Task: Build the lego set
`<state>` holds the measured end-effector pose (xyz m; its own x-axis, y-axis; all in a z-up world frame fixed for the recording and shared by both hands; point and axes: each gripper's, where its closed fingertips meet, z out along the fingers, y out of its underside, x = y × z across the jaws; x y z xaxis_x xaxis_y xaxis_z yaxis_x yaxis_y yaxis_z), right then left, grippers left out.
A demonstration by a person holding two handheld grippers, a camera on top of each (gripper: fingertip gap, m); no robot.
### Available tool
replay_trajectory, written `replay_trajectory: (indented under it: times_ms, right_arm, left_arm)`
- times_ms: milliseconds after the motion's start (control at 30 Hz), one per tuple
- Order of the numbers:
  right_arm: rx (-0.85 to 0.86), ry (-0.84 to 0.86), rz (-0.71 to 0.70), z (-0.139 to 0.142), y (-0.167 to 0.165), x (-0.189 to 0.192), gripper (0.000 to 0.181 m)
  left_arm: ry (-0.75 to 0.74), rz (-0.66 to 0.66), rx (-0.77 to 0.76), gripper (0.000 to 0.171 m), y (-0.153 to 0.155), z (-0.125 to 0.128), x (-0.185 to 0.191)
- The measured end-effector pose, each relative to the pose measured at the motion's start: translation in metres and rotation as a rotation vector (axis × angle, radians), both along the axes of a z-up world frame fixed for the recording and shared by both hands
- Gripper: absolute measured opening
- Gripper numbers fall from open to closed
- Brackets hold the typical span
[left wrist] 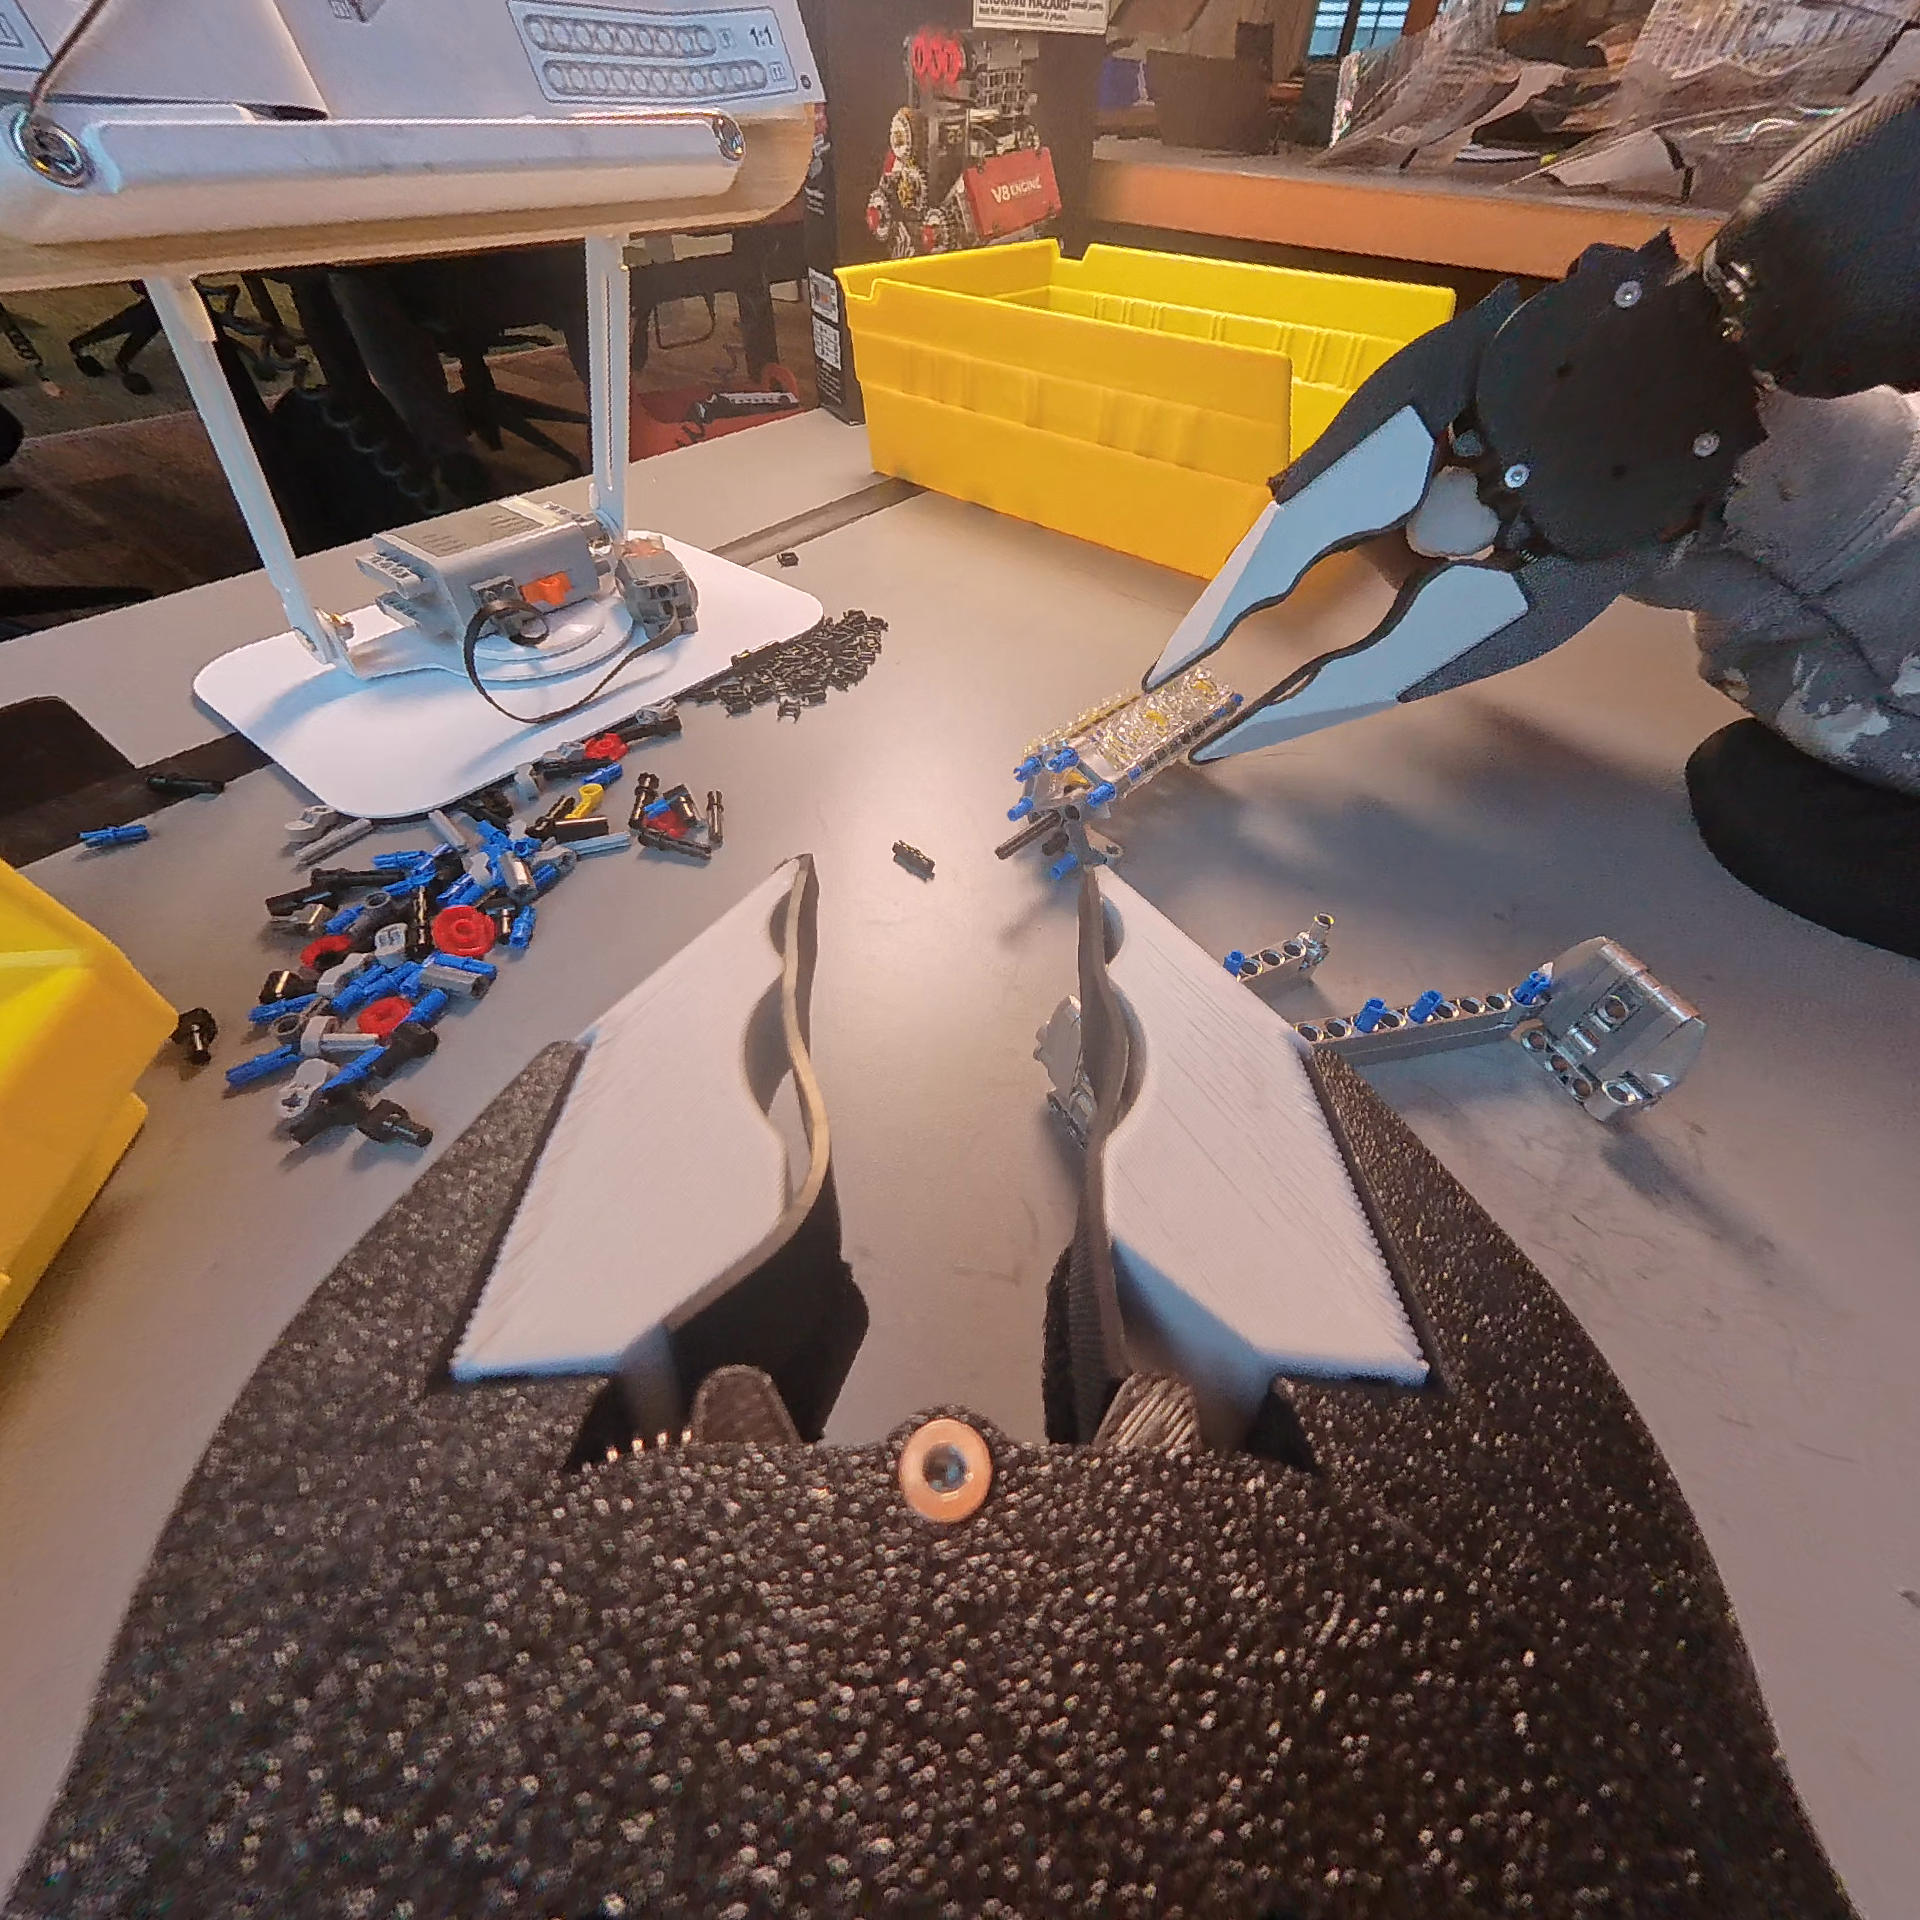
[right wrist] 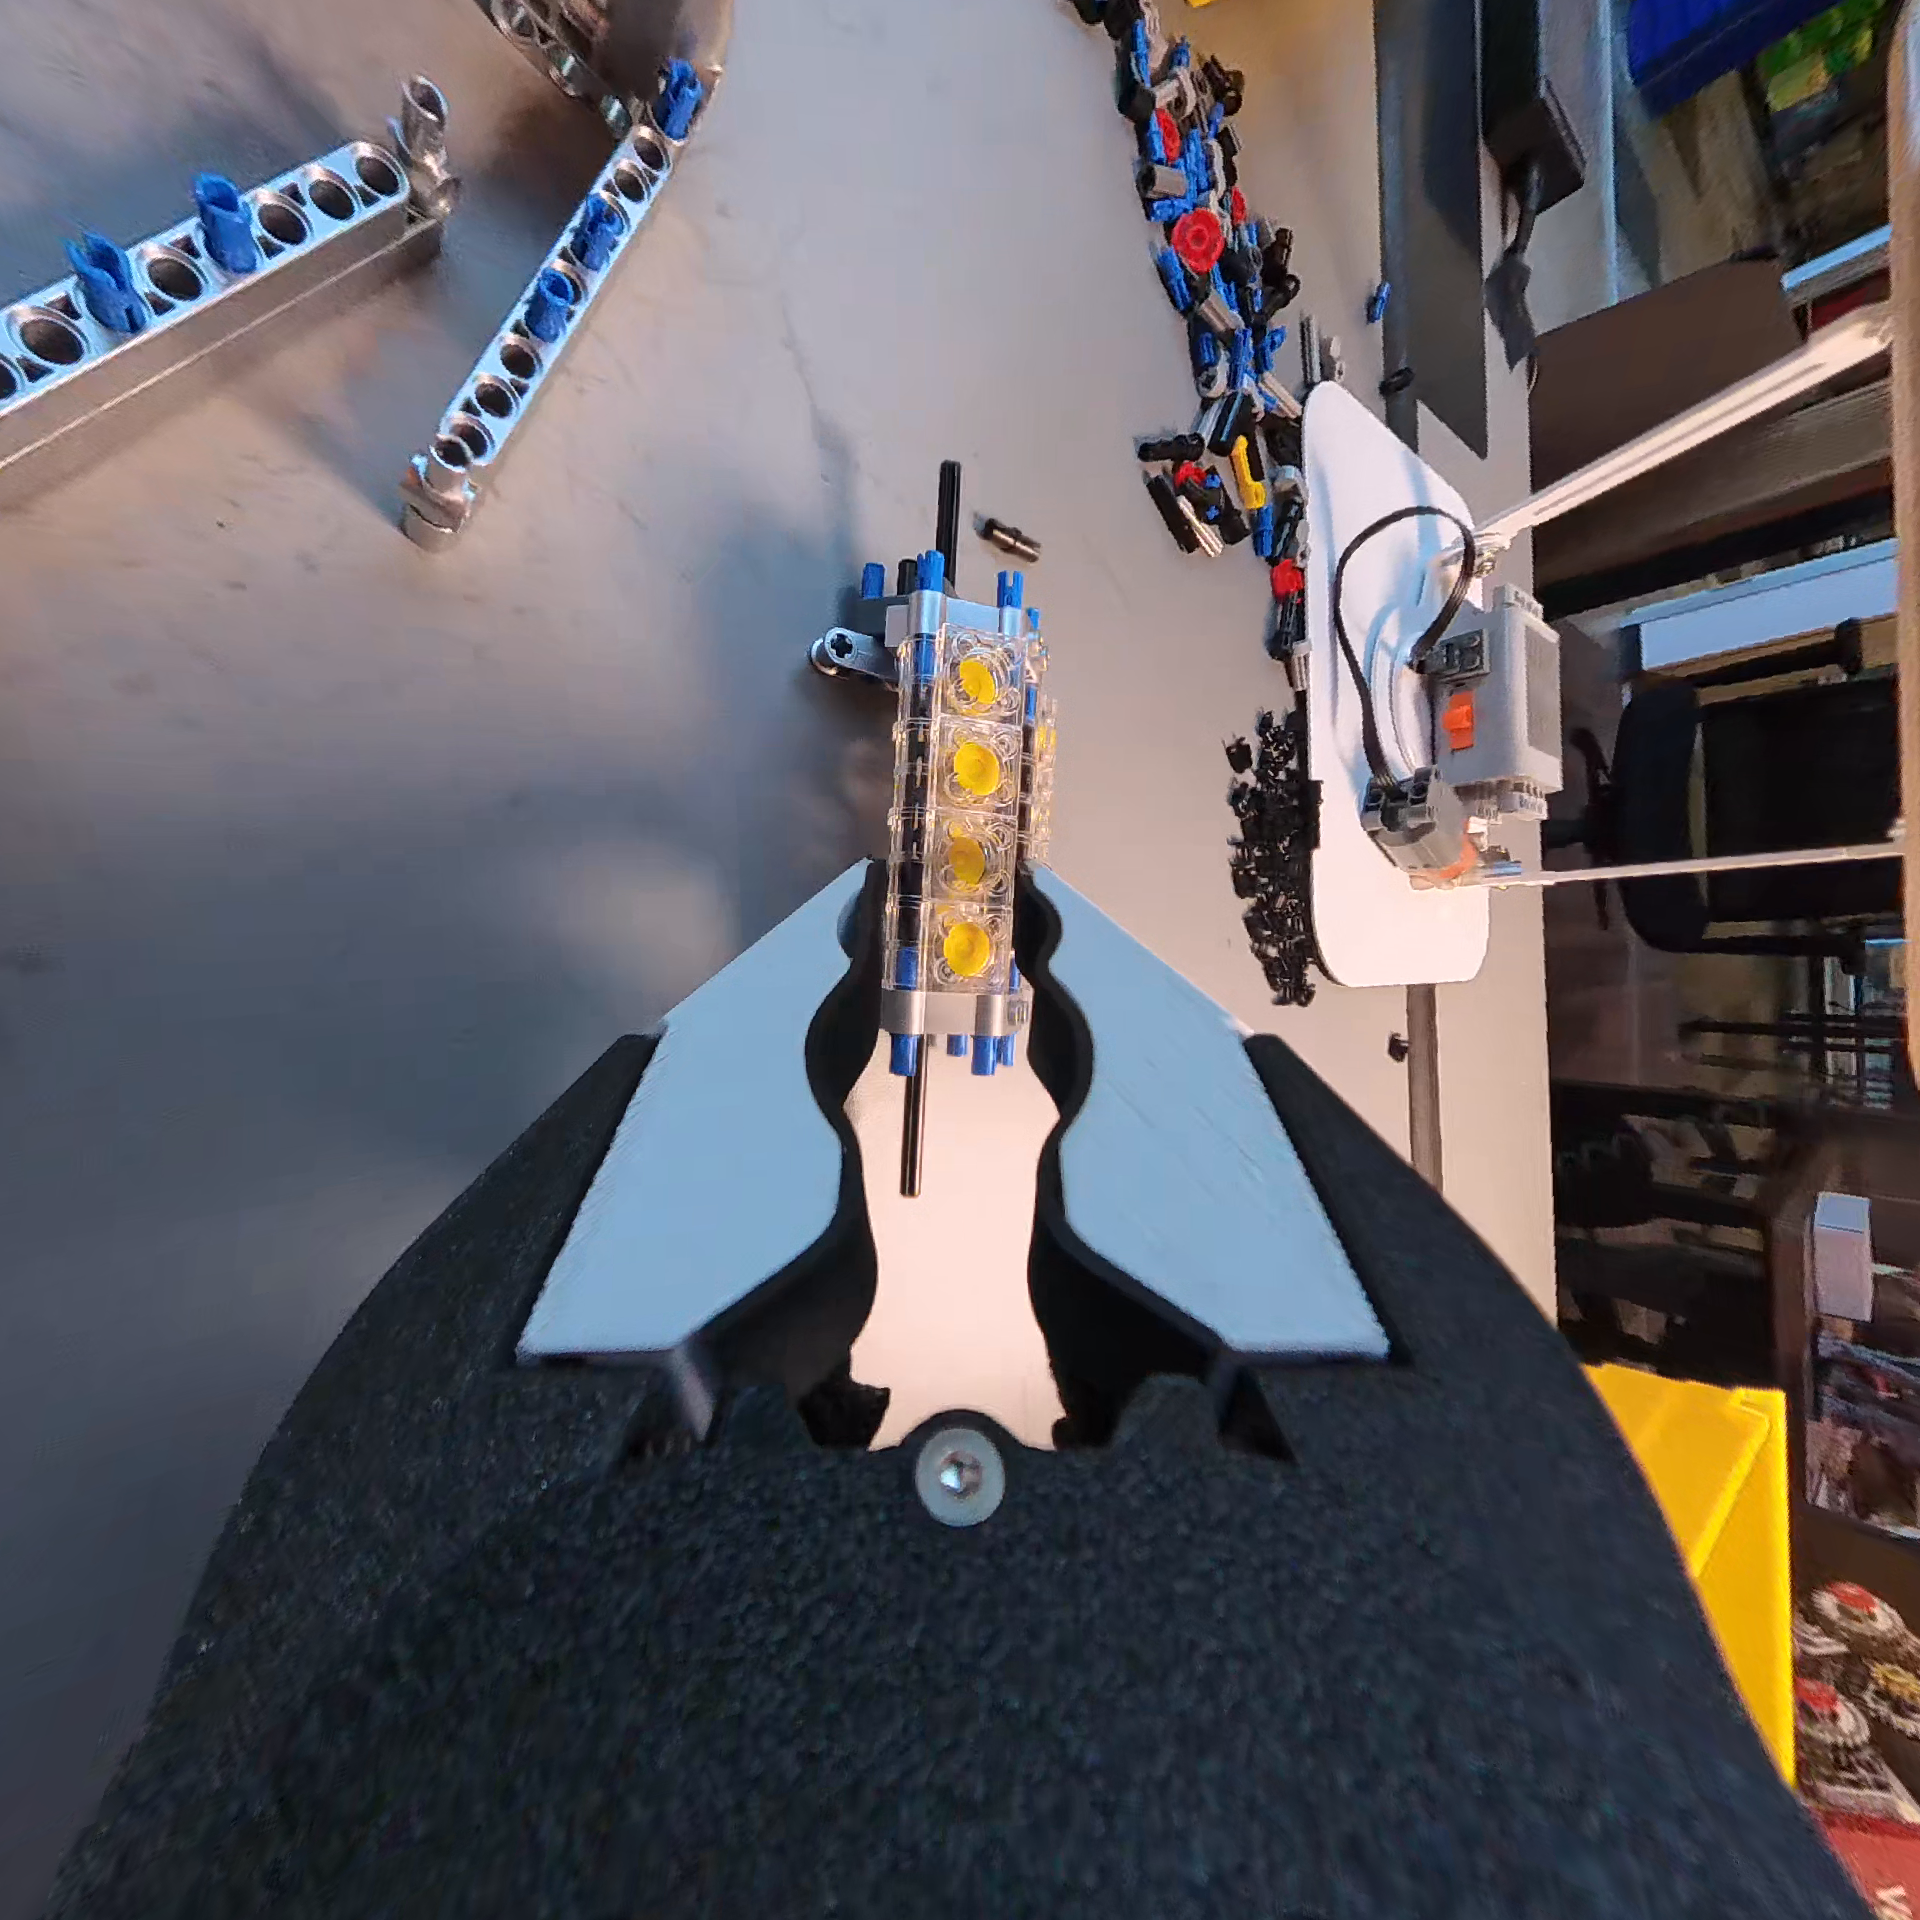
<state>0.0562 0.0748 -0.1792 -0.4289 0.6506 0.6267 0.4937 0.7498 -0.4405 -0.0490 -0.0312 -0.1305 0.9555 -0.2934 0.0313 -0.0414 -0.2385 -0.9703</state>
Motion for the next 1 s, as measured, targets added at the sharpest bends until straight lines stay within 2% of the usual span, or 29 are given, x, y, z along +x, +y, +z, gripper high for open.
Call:
replay_trajectory:
  times_ms: [33, 133, 167, 300, 433, 600, 833, 1000]
  right_arm:
    - [-0.004, -0.008, -0.001, -0.001, -0.002, 0.000, 0.024]
    - [-0.115, -0.078, -0.010, -0.007, -0.015, 0.006, 0.052]
    - [-0.163, -0.091, -0.009, -0.007, -0.020, 0.008, 0.054]
    - [-0.362, -0.084, 0.032, 0.005, -0.038, 0.015, 0.041]
    - [-0.495, -0.005, 0.010, 0.021, -0.035, 0.014, 0.039]
    - [-0.473, -0.100, -0.087, -0.008, -0.019, 0.017, 0.038]
    - [-0.274, -0.099, -0.019, -0.012, -0.020, 0.015, 0.030]
    - [-0.366, -0.138, -0.006, -0.012, -0.032, 0.020, 0.044]
  left_arm:
    - [-0.002, 0.001, 0.002, 0.048, 0.000, 0.001, 0.000]
    - [-0.004, 0.001, 0.004, 0.048, 0.000, 0.002, -0.001]
    - [-0.004, 0.001, 0.004, 0.048, 0.000, 0.002, -0.001]
    - [0.001, -0.001, 0.005, 0.048, 0.000, 0.002, 0.000]
    - [0.002, -0.004, 0.000, 0.048, 0.000, 0.001, 0.001]
    - [0.005, -0.009, -0.009, 0.048, 0.000, -0.002, 0.002]
    - [-0.003, -0.012, -0.010, 0.048, 0.000, -0.001, 0.002]
    - [0.000, -0.018, -0.012, 0.048, 0.000, -0.002, 0.004]
